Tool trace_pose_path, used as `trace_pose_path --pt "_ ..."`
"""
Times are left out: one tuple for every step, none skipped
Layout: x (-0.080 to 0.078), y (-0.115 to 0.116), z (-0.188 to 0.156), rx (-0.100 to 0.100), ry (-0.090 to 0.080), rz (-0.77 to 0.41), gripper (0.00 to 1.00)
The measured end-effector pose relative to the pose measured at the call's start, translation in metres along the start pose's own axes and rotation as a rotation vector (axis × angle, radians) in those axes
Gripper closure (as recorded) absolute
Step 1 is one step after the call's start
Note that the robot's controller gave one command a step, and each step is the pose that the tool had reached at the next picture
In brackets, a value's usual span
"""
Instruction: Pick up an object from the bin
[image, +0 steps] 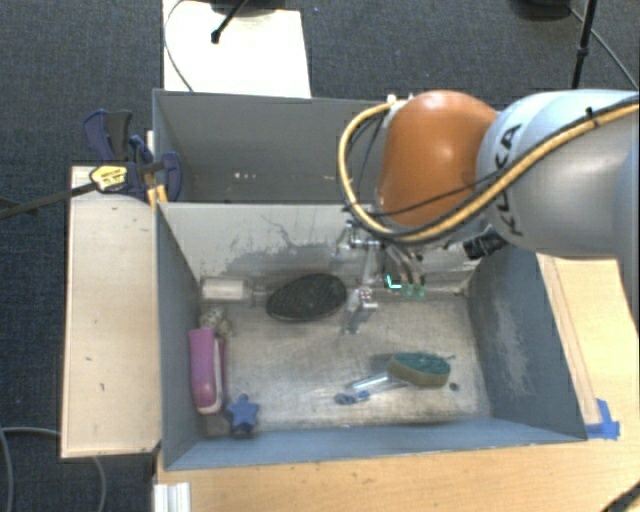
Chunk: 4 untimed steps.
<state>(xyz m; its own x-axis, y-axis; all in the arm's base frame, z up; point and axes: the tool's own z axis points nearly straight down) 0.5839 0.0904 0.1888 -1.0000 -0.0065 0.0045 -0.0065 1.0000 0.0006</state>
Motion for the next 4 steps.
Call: trace_pose_path --pt "-0.003 0.010 0.096 -0.001 -0.015 -0.105 0.00" --pt "-0.002 0.009 0.100 0.000 -0.008 -0.100 1.00" --pt "0.014 0.058 0.008 -0.004 -0.013 -0.038 1.00" --pt "0.000 0.098 -0.122 -0.004 -0.015 0.065 1.00"
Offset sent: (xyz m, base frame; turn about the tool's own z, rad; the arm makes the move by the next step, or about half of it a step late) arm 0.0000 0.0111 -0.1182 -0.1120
